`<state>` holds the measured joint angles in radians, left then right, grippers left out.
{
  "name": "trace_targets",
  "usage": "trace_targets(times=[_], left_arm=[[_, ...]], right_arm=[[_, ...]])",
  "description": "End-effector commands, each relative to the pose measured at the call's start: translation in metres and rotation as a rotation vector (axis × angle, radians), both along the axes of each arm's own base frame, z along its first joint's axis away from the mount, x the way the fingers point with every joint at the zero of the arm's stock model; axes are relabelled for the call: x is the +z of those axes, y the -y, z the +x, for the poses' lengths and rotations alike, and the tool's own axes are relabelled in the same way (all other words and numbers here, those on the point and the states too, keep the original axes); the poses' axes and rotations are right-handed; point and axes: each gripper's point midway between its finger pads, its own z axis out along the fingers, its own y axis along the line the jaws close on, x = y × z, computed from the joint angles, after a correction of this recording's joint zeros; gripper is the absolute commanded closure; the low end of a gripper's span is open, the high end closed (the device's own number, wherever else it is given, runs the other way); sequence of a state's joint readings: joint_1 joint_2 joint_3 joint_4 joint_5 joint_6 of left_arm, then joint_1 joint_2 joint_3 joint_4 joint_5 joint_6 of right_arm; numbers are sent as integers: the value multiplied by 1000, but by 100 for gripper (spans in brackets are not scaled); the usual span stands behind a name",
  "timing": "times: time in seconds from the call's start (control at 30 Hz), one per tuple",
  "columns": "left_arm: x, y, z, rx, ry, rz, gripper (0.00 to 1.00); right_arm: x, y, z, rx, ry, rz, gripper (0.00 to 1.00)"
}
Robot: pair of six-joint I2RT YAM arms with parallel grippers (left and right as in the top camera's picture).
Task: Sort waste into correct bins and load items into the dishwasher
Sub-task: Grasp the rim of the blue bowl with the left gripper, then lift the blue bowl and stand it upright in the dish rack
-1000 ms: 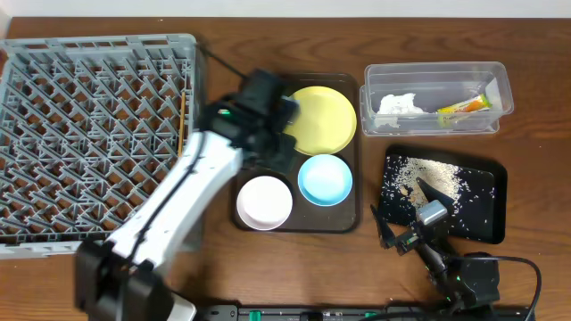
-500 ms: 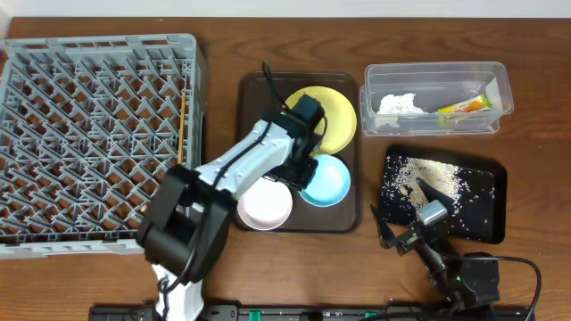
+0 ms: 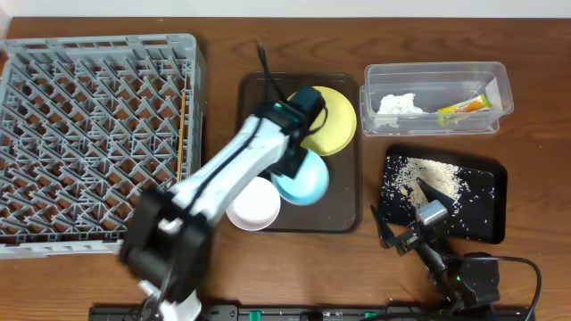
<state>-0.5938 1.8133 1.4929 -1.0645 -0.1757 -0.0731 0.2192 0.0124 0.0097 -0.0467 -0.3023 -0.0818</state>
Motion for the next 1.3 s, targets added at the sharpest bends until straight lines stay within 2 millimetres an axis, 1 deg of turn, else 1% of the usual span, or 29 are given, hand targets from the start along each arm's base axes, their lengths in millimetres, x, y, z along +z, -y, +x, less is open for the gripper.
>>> trace_targets(times=[0.0,0.03,0.1,0.2,0.27,0.33,0.43,0.47,0.5,0.53,0.6,0.63,0.67,0.7,0.77,0.83,0.93,1.03,1.17,1.27], left_arm=[[89,-66,30,95,363,305,94],[109,-82,29,115,427,383,94],[136,-104,26,142,506,488,94],[154,-124,21,161,541,593,94],[155,-138,18,176,535,665,94],[152,-156,16,235,549,726,94],[134,-188,10,339,544,789,94],[130,-197,9,363,549,817,94],[130,-206,10,387,570,857,94],[135,-215,10,412,607,911,94],[153,-229,12,466,699,1024,94],[160,-234,13,497,733,1049,94],[162,-238,16,526,745,1049,94],[160,-241,19,536,734,1036,94],[145,-247,27,526,664,969,94],[131,-253,32,542,630,897,94],[124,-265,37,579,621,895,94],[114,-274,45,572,585,922,94],[93,-273,53,545,540,940,94],[77,-265,59,503,511,952,94]], right_arm=[[-1,0,0,-1,7,-7,1],[0,0,0,-1,8,-7,0],[-1,0,0,-1,7,-7,1],[0,0,0,-1,8,-7,1],[0,0,0,-1,8,-7,1],[0,0,0,-1,8,-7,1],[0,0,0,-1,8,-7,1],[0,0,0,-1,8,-7,1],[-1,0,0,-1,7,-7,1],[0,0,0,-1,8,-7,1],[0,0,0,-1,8,-7,1],[-1,0,0,-1,7,-7,1],[0,0,0,-1,8,-7,1],[-1,0,0,-1,7,-7,1],[-1,0,0,-1,7,-7,1],[-1,0,0,-1,7,-7,1],[0,0,0,-1,8,-7,1],[0,0,0,-1,8,-7,1],[0,0,0,-1,8,-7,1],[-1,0,0,-1,7,-7,1]])
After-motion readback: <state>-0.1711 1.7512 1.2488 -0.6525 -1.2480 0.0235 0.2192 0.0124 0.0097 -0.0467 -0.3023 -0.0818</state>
